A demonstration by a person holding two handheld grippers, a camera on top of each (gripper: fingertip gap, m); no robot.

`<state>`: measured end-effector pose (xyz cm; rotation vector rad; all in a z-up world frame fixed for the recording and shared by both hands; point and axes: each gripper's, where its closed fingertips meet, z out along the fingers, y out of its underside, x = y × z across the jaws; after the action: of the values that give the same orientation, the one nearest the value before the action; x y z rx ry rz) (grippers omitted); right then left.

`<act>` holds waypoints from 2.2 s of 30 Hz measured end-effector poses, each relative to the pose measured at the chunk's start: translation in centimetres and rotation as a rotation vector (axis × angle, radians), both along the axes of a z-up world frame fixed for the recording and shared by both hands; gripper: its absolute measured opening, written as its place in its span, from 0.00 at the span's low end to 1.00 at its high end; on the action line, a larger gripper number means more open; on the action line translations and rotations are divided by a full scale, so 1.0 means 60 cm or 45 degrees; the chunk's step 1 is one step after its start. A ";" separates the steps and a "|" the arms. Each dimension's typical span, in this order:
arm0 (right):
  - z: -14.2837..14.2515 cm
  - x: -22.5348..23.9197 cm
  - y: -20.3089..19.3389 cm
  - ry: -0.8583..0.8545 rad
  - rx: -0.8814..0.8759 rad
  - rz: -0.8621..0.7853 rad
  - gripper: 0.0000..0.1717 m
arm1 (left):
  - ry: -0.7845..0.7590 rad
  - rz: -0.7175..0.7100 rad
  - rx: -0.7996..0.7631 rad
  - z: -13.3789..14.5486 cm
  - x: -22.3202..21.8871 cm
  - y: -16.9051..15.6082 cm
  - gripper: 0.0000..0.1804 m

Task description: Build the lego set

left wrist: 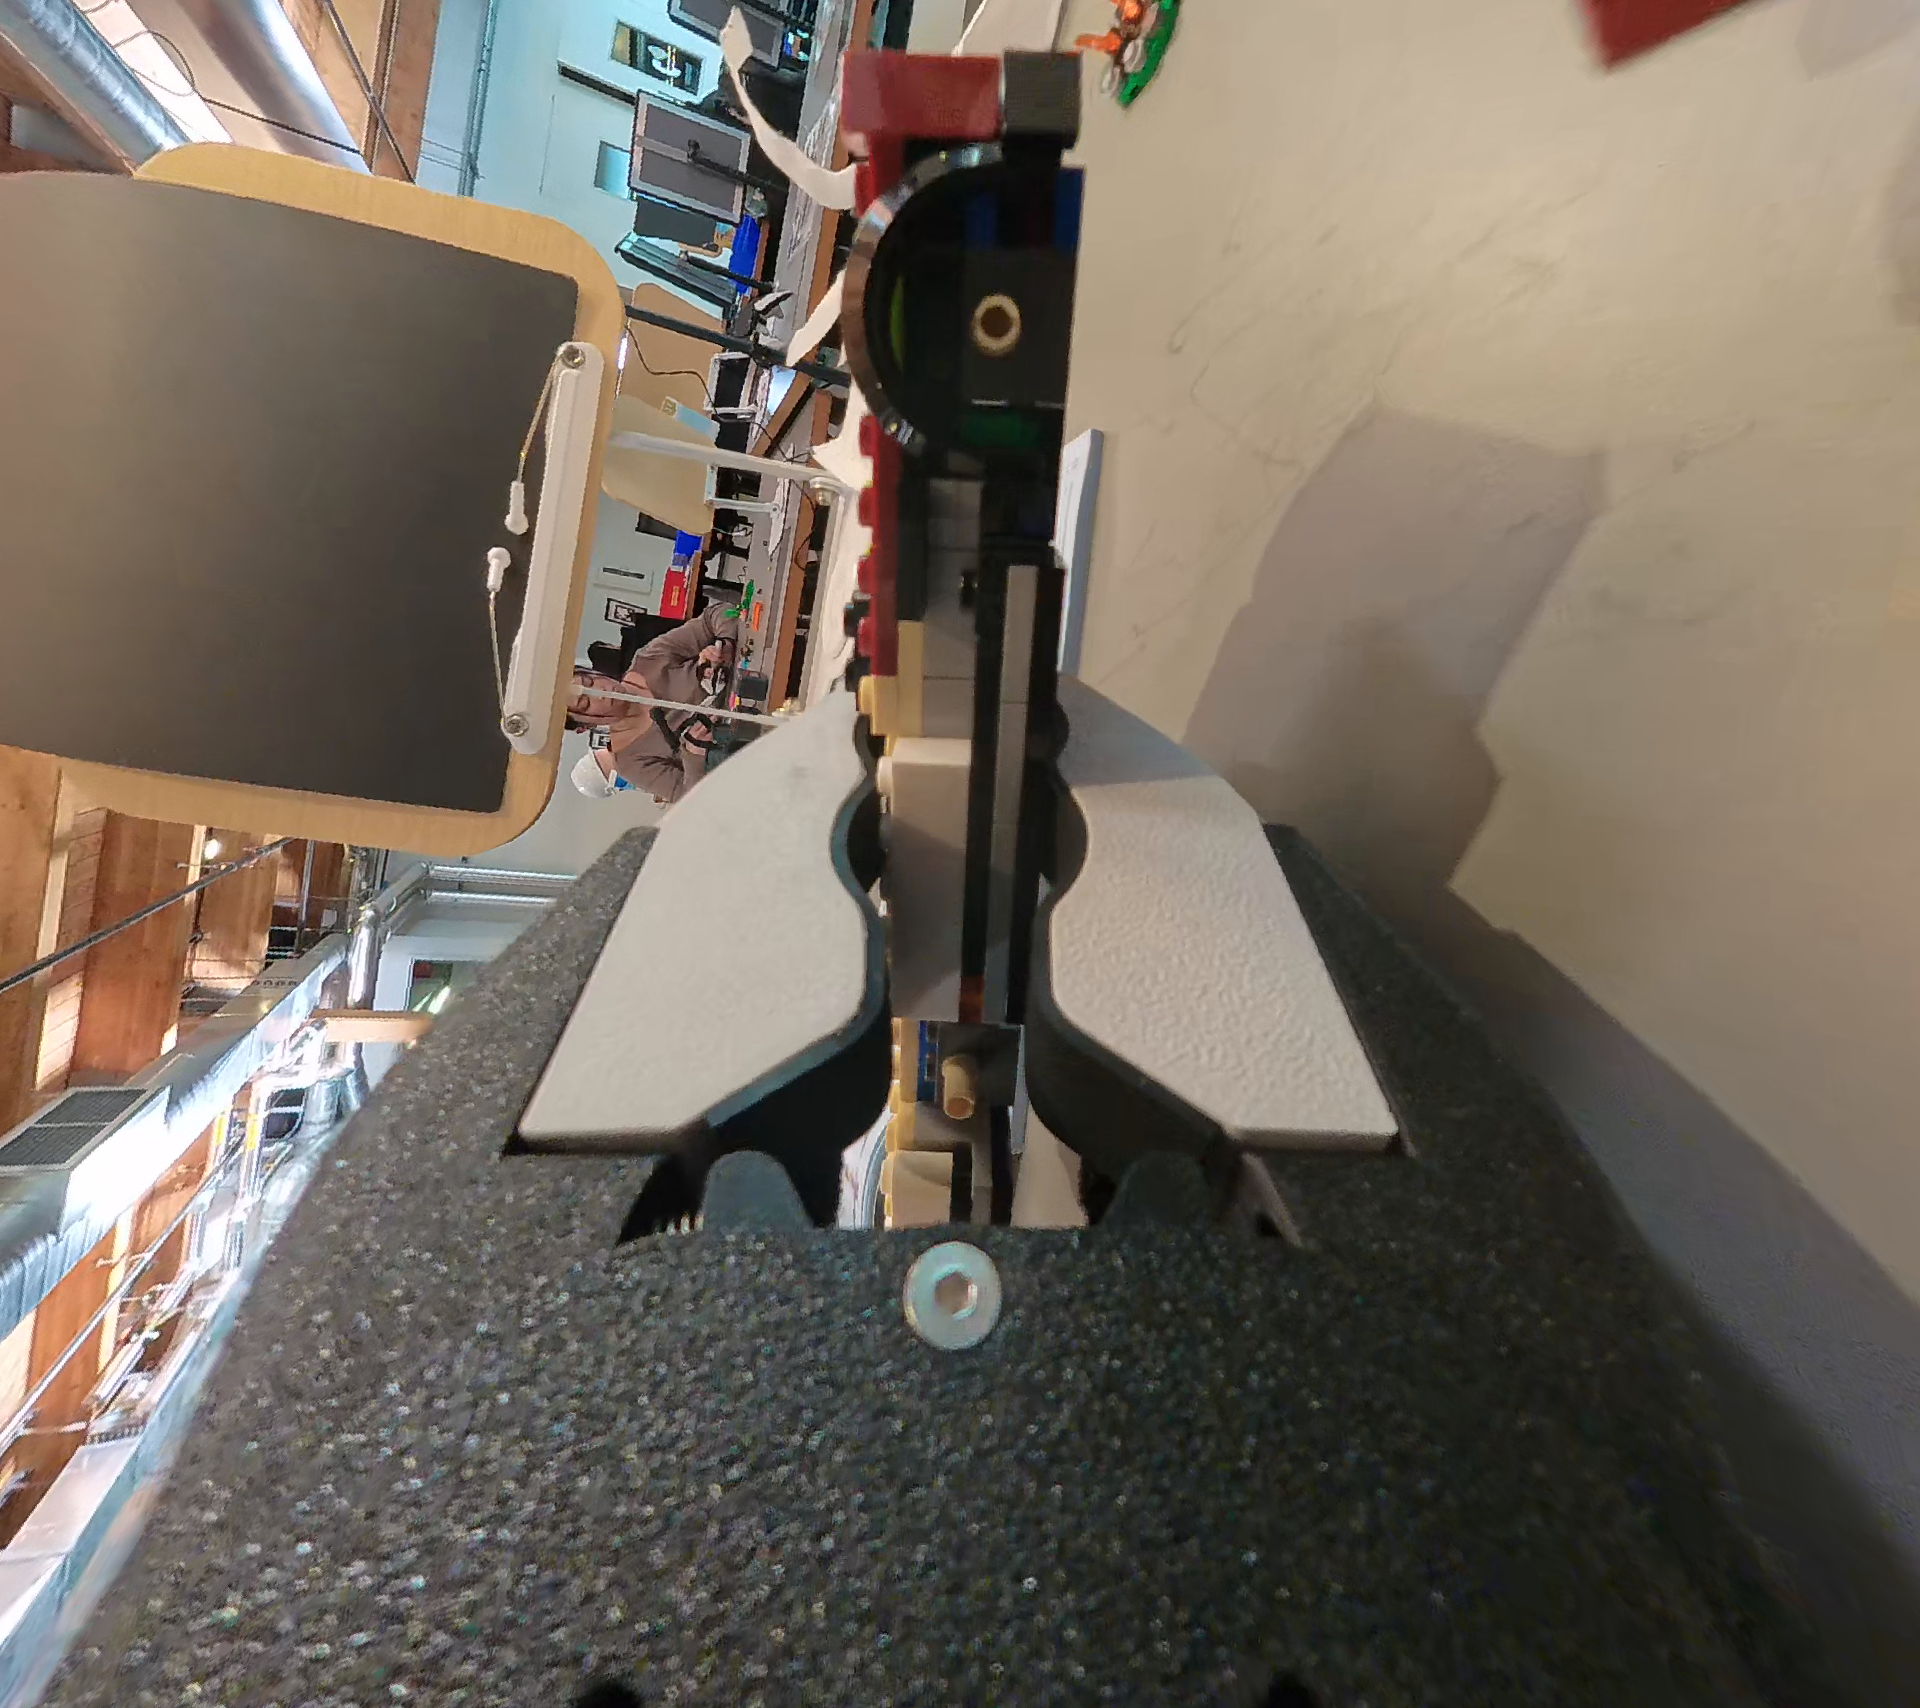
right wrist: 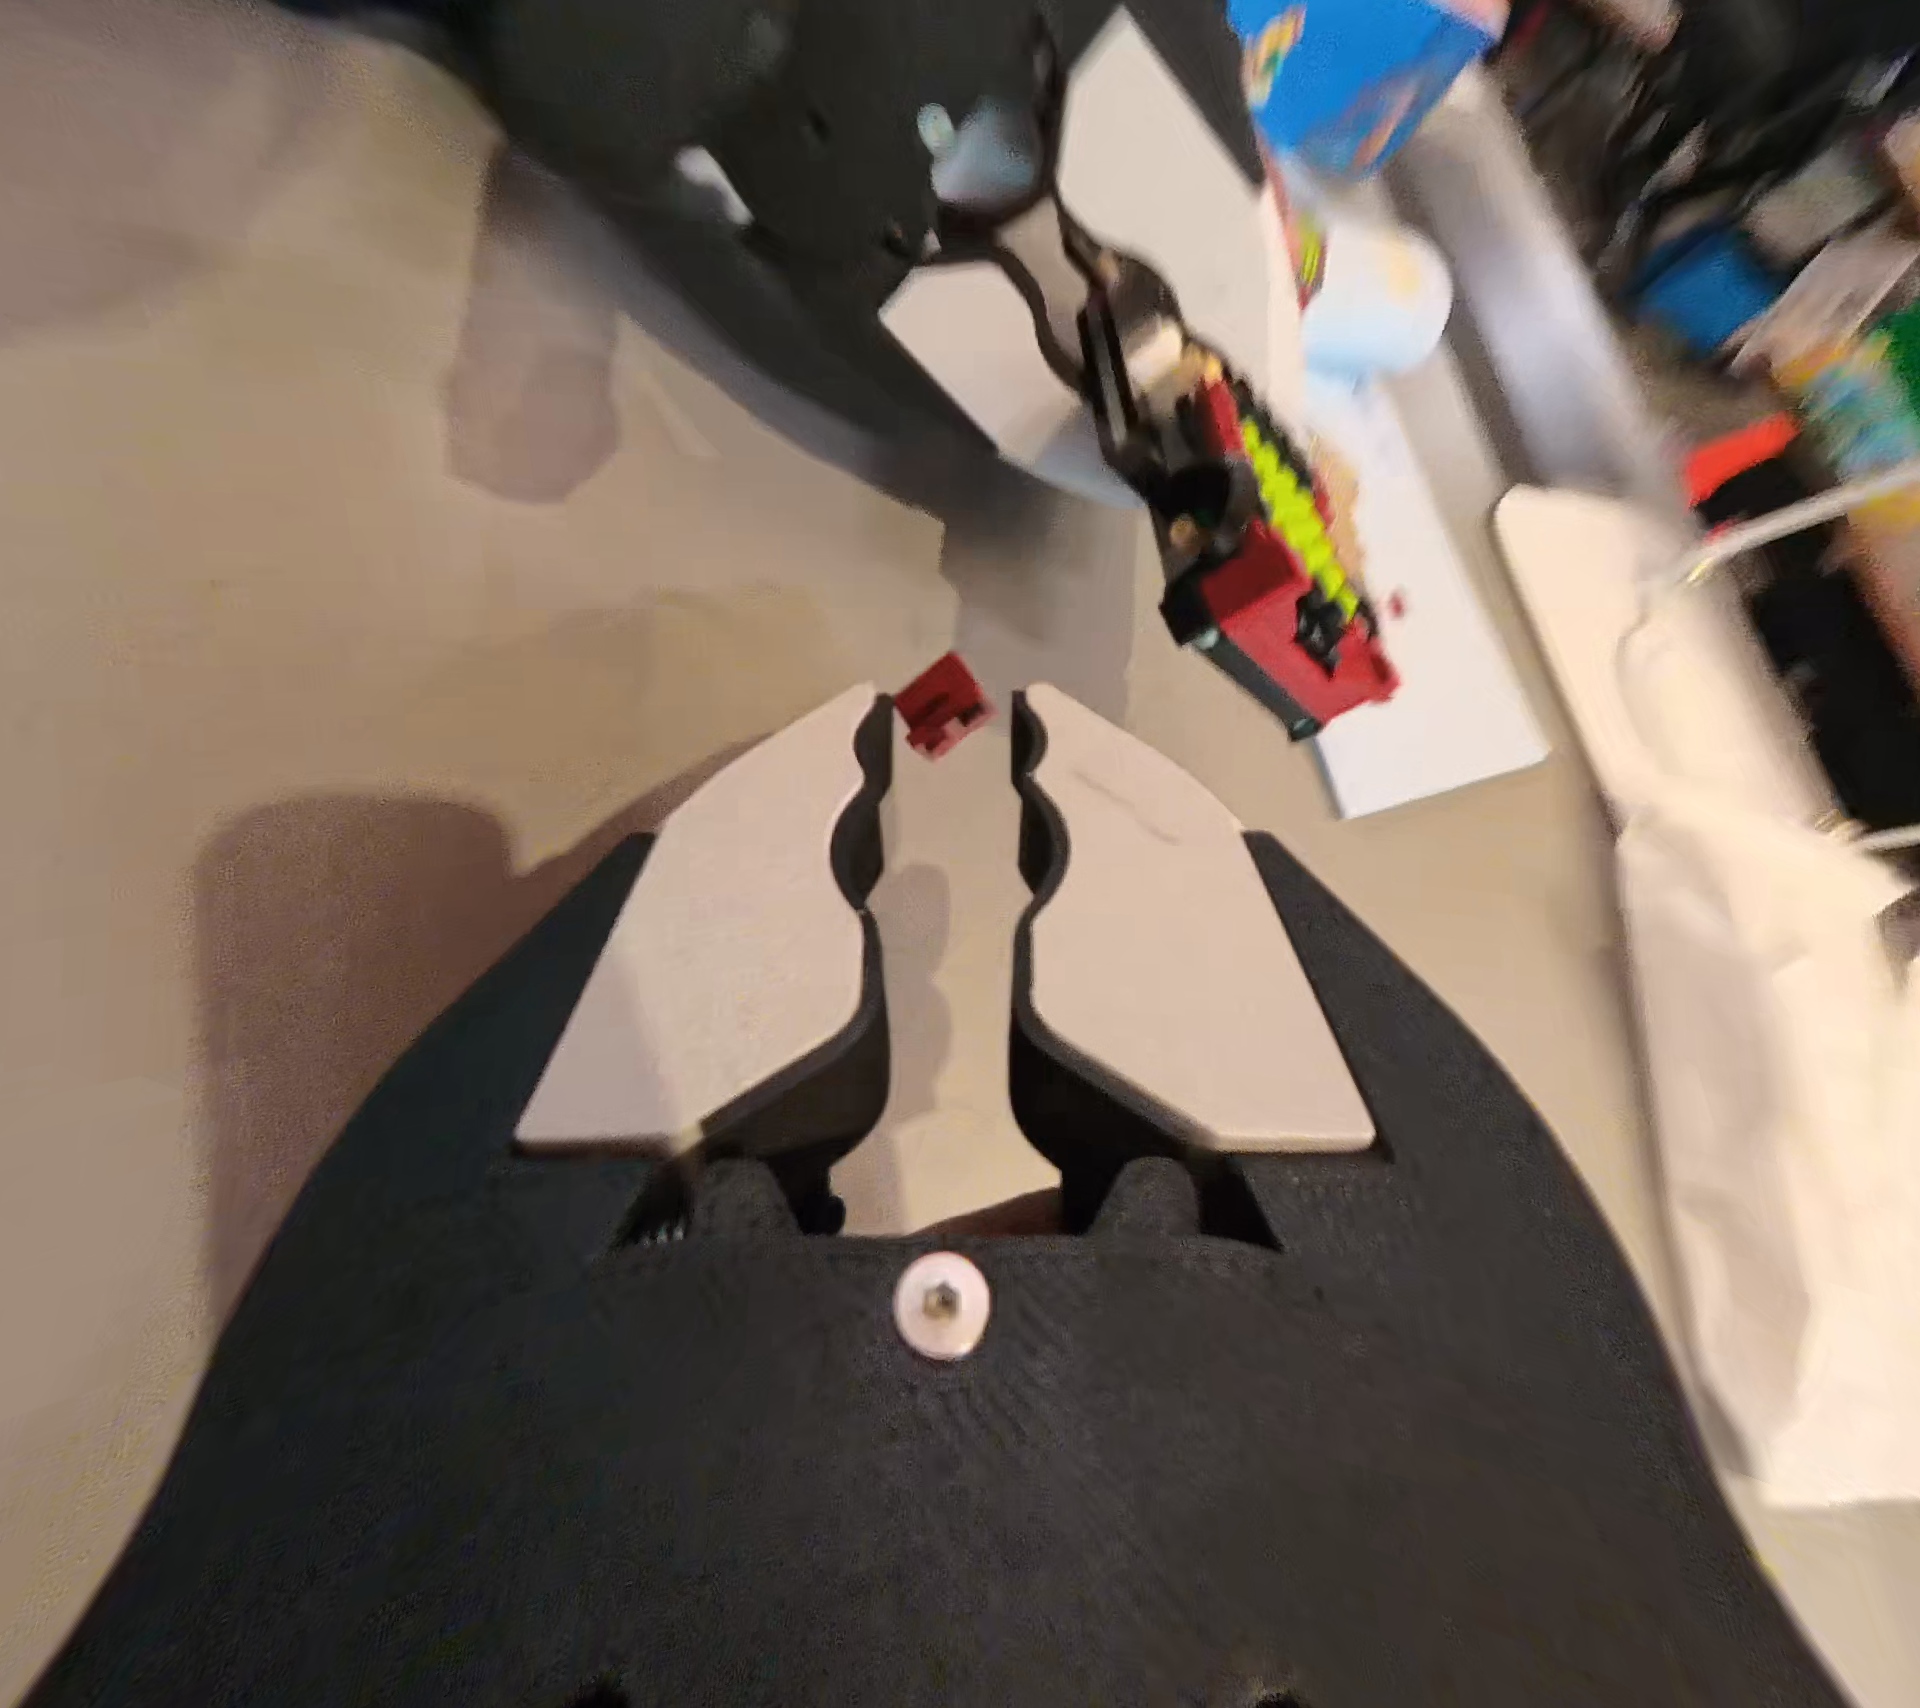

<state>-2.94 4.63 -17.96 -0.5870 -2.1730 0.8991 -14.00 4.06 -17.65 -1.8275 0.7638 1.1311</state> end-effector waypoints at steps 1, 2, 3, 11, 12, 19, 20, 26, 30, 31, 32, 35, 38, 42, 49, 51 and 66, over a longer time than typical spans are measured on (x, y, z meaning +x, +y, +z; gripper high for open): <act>0.009 0.006 -0.003 0.037 0.013 0.031 0.14 | -0.007 0.006 0.003 0.000 -0.002 0.000 0.14; 0.010 0.009 -0.002 0.036 0.021 0.039 0.14 | -0.013 0.009 0.004 0.000 -0.003 -0.001 0.14; 0.006 0.010 0.001 0.012 0.029 0.033 0.15 | -0.015 0.010 0.002 -0.001 -0.004 -0.001 0.14; -0.049 0.009 0.032 -0.211 0.096 -0.071 0.17 | -0.003 0.003 -0.006 -0.002 -0.005 -0.002 0.14; -0.056 0.007 0.039 -0.243 0.100 -0.101 0.17 | -0.003 0.003 -0.007 -0.003 -0.005 -0.002 0.14; -0.066 -0.002 0.077 -0.366 -0.004 -0.293 0.17 | -0.004 0.000 -0.007 -0.003 -0.005 -0.001 0.14; -0.066 -0.002 0.081 -0.386 -0.019 -0.318 0.16 | -0.004 0.000 -0.007 -0.003 -0.005 -0.001 0.14; -0.100 0.018 0.098 -0.636 -0.066 -0.454 0.17 | -0.005 0.001 -0.011 -0.005 -0.008 0.001 0.14; -0.099 0.034 0.056 -0.693 -0.103 -0.341 0.17 | -0.001 0.002 -0.016 -0.006 -0.010 0.002 0.14; -0.099 0.037 0.045 -0.699 -0.103 -0.317 0.17 | -0.001 0.002 -0.016 -0.006 -0.010 0.003 0.14; -0.098 0.039 0.034 -0.697 -0.106 -0.284 0.17 | 0.000 0.003 -0.017 -0.006 -0.010 0.003 0.14; -0.100 0.047 0.001 -0.686 -0.096 -0.163 0.17 | 0.006 0.004 -0.019 -0.007 -0.012 0.004 0.14; -0.101 0.045 -0.017 -0.644 -0.086 -0.116 0.18 | 0.021 0.002 -0.022 -0.007 -0.012 0.005 0.14; -0.083 0.032 -0.004 -0.528 -0.073 -0.106 0.18 | 0.078 0.001 -0.034 -0.005 -0.012 0.007 0.14; -0.087 0.002 0.036 -0.599 -0.221 -0.163 0.20 | 0.129 -0.016 -0.040 -0.002 -0.008 0.010 0.14; -0.095 0.005 0.037 -0.644 -0.222 -0.148 0.22 | 0.139 -0.022 -0.038 0.000 -0.007 0.011 0.14; -0.103 0.023 0.017 -0.677 -0.106 -0.327 0.17 | 0.168 -0.034 -0.068 -0.005 -0.001 0.015 0.14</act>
<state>-1.57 5.66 -24.11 -1.2307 -2.4454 0.7538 -14.07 4.98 -17.94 -1.7945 0.9000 1.2340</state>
